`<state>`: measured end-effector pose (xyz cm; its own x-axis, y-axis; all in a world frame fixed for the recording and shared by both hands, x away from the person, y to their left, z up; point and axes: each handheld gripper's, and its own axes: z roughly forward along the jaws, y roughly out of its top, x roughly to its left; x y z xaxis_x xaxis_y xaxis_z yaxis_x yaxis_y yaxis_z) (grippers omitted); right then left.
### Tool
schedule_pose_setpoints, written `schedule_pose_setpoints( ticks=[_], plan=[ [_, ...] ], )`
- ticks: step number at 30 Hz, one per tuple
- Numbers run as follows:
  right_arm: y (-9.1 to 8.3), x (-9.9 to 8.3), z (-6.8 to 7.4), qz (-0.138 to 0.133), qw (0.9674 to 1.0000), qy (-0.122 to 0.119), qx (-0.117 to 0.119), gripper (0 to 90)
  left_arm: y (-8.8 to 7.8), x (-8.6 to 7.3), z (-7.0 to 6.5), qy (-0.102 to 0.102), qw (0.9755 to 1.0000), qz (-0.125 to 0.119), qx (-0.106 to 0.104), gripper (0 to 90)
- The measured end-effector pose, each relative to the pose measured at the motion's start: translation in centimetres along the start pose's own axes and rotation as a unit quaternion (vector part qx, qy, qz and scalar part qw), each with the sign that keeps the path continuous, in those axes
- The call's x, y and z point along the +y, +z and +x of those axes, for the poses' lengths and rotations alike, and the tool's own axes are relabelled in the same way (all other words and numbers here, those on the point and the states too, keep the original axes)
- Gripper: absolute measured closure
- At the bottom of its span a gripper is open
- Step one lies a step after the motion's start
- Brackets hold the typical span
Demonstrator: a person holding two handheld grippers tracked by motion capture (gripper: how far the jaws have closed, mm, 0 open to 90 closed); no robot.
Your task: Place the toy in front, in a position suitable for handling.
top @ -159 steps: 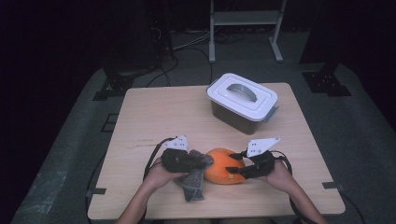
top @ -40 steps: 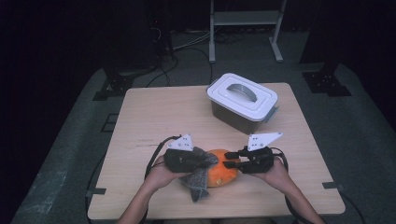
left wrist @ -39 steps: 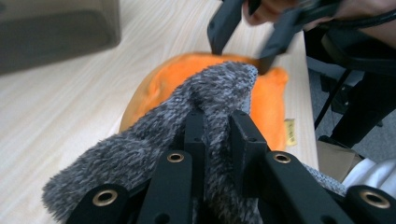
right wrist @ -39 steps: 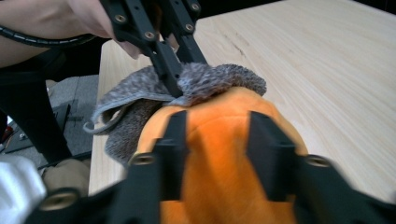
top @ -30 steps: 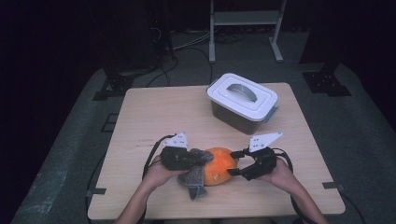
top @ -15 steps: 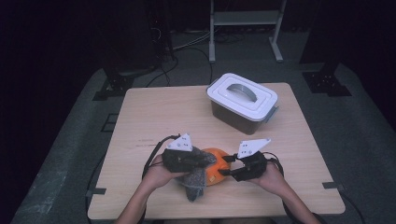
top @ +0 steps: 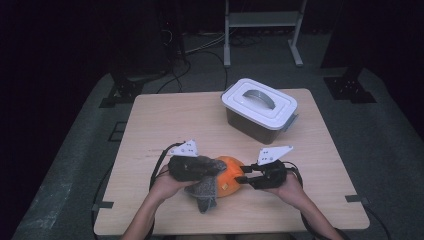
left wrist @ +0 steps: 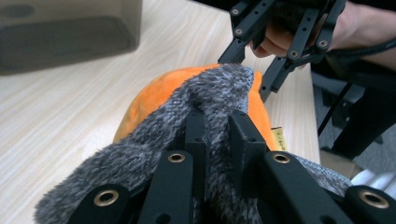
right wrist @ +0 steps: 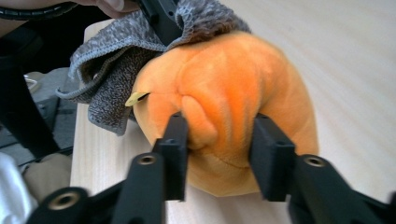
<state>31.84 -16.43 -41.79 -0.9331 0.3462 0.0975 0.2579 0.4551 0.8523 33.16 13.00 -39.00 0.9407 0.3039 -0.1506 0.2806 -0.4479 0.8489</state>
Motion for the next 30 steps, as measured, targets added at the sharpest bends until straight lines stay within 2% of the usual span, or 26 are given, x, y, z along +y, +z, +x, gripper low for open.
schedule_pose_setpoints(
  ticks=[1, 2, 4, 5, 6, 7, 10, 11, 12, 13, 14, 15, 16, 17, 18, 20, 21, 26, 30],
  plan=[
    [-0.3, 0.3, 0.1, -0.004, 0.9998, -0.011, -0.016, 63.0, -0.3, 0.1, 0.0, 0.002, 1.0000, -0.003, 0.003, 79.3],
    [-0.3, 0.3, 0.1, -0.004, 0.9998, -0.011, -0.016, 63.0, -0.4, 0.2, -0.1, 0.003, 1.0000, -0.004, 0.005, 79.3],
    [-0.7, 0.6, 0.1, -0.006, 0.9990, -0.024, -0.037, 63.0, -0.6, 0.3, 0.0, 0.004, 1.0000, -0.005, 0.007, 79.3],
    [-1.3, 0.7, -0.1, -0.016, 0.9979, -0.029, -0.057, 62.9, -0.6, 0.3, 0.0, 0.005, 0.9999, -0.005, 0.007, 79.3],
    [-1.3, 0.7, -0.1, -0.016, 0.9979, -0.029, -0.057, 62.9, -0.6, 0.3, 0.0, 0.005, 0.9999, -0.005, 0.007, 79.3],
    [-1.6, 0.8, -0.1, -0.017, 0.9969, -0.035, -0.069, 62.9, -0.6, 0.5, -0.1, 0.003, 0.9999, -0.011, 0.001, 79.3],
    [-1.5, 0.8, 0.1, -0.019, 0.9971, -0.039, -0.061, 62.7, -0.5, 0.8, -0.5, 0.006, 0.9999, -0.015, -0.004, 79.2],
    [-1.2, 0.8, 0.3, -0.020, 0.9974, -0.042, -0.056, 62.6, -0.3, 1.0, -0.7, 0.010, 0.9998, -0.016, -0.004, 79.2],
    [-0.6, 1.0, 1.1, -0.023, 0.9977, -0.051, -0.039, 61.7, 0.1, 1.2, -1.1, 0.017, 0.9998, -0.007, -0.006, 79.2],
    [-0.6, 1.0, 1.1, -0.023, 0.9977, -0.051, -0.039, 61.7, 0.1, 1.2, -1.1, 0.017, 0.9998, -0.007, -0.006, 79.2],
    [-0.4, 1.2, 1.4, -0.021, 0.9978, -0.056, -0.030, 59.7, 0.3, 1.1, -1.1, 0.018, 0.9998, -0.003, -0.006, 79.2],
    [-0.3, 1.2, 1.7, -0.010, 0.9979, -0.063, -0.015, 53.8, 0.4, 0.8, -0.9, 0.012, 0.9998, 0.003, -0.012, 79.3],
    [-0.4, 1.2, 1.5, -0.010, 0.9983, -0.057, -0.008, 49.9, 0.6, 0.5, -0.8, 0.010, 0.9998, 0.012, -0.009, 79.4],
    [-0.7, 1.2, 1.0, -0.017, 0.9991, -0.038, 0.004, 46.4, 0.8, 0.3, -0.7, 0.009, 0.9998, 0.019, -0.005, 79.5],
    [-0.7, 1.2, 1.0, -0.017, 0.9991, -0.038, 0.004, 46.4, 0.8, 0.3, -0.7, 0.009, 0.9998, 0.019, -0.005, 79.6],
    [-1.3, 1.1, 0.1, -0.029, 0.9995, -0.004, 0.011, 38.7, 1.0, -0.2, -0.3, -0.002, 0.9996, 0.021, -0.017, 79.6],
    [-1.5, 0.9, -0.4, -0.030, 0.9992, 0.027, 0.004, 34.4, 1.2, -0.3, -0.3, -0.003, 0.9993, 0.026, -0.028, 79.8],
    [-0.3, 0.4, -0.4, -0.015, 0.9991, 0.039, 0.002, 33.5, 1.6, -0.1, -0.7, 0.011, 0.9987, 0.041, -0.026, 79.7],
    [-0.2, 0.4, 0.0, -0.019, 0.9995, 0.026, -0.005, 37.7, 0.5, 0.9, -1.2, 0.019, 0.9993, 0.023, -0.024, 79.7]
  ],
)
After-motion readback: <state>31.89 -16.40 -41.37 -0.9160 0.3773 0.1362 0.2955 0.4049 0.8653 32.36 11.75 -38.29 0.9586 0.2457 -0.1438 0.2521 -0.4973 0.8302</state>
